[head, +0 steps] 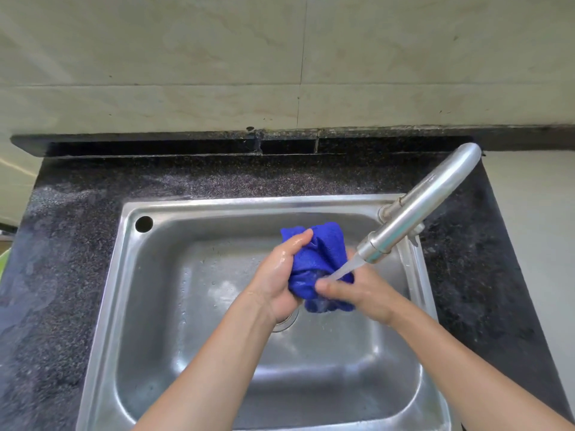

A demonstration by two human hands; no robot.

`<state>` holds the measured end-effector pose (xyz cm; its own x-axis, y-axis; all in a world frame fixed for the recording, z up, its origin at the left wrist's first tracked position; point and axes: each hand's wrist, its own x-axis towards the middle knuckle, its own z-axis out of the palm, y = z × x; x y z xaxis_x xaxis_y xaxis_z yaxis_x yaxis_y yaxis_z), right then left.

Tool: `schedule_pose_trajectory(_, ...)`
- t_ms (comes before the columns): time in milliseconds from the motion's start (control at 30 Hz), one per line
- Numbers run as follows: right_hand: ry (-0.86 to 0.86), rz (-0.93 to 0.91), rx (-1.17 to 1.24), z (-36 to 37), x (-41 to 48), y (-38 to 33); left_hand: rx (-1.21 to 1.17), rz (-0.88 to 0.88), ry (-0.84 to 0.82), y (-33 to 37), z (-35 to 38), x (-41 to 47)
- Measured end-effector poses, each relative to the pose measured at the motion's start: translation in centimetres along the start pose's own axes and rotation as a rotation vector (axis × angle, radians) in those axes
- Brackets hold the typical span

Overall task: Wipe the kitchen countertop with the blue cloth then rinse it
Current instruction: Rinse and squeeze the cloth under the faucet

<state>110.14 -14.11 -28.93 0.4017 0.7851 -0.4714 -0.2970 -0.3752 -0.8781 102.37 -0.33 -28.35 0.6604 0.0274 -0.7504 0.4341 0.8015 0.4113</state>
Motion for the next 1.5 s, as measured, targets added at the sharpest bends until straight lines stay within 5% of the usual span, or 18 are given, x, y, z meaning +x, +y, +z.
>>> schedule_pose_trajectory(133, -0.132, 0.178, -0.185, -0.2, 0.5, 1.1, -0.149, 0.030, 0.025, 0.4, -1.2, -0.8)
schedule_pose_trajectory(267, 0.050, 0.271, -0.090, -1.6, 0.5, 1.2, -0.279, 0.133, 0.160, 0.1, -4.6, -0.9)
schedule_pose_trajectory(333, 0.173, 0.262, 0.078, -1.1, 0.4, 0.6, -0.337, 0.099, 0.242, -0.8, -5.2, -0.2)
schedule_pose_trajectory(433, 0.221, 0.206, 0.014, 0.3, 0.2, 0.4, -0.357, -0.006, 0.338, -2.0, -4.2, 1.2)
schedule_pose_trajectory(600, 0.122, 0.078, -0.083, 3.5, -2.2, 0.0, -0.347, -0.135, 0.208, -3.9, -0.9, 3.0)
schedule_pose_trajectory(667, 0.246, 0.056, -0.235, 4.2, -2.5, 0.6, -0.310, -0.122, 0.195, -4.6, 0.7, 3.2)
schedule_pose_trajectory(767, 0.688, 0.149, -0.622, 1.7, 0.8, 2.4, -0.201, -0.063, 0.300, -5.7, 3.4, 2.9)
schedule_pose_trajectory(833, 0.816, 0.221, -0.552, -0.4, 2.7, 2.6, -0.163, -0.025, 0.360, -5.9, 4.5, 2.5)
schedule_pose_trajectory(1000, 0.596, -0.005, -0.459, 5.6, 0.3, 3.1, -0.228, -0.060, 0.509, -3.3, 1.5, 3.1)
schedule_pose_trajectory(1167, 0.828, 0.168, -0.404, 2.4, 4.8, 2.0, -0.074, -0.034, 0.461, -4.9, 2.6, 2.1)
schedule_pose_trajectory(1300, 0.653, -0.037, -0.462, 6.2, 3.2, 2.4, -0.126, 0.038, 0.499, -3.4, 0.5, 2.0)
schedule_pose_trajectory(1433, 0.727, 0.017, -0.451, 4.4, 4.6, 2.8, -0.065, 0.031, 0.335, -3.1, 0.4, 0.9)
schedule_pose_trajectory(1500, 0.621, 0.114, -0.493, 1.4, 5.8, 3.1, -0.076, -0.002, 0.234, -2.9, -0.2, 0.4)
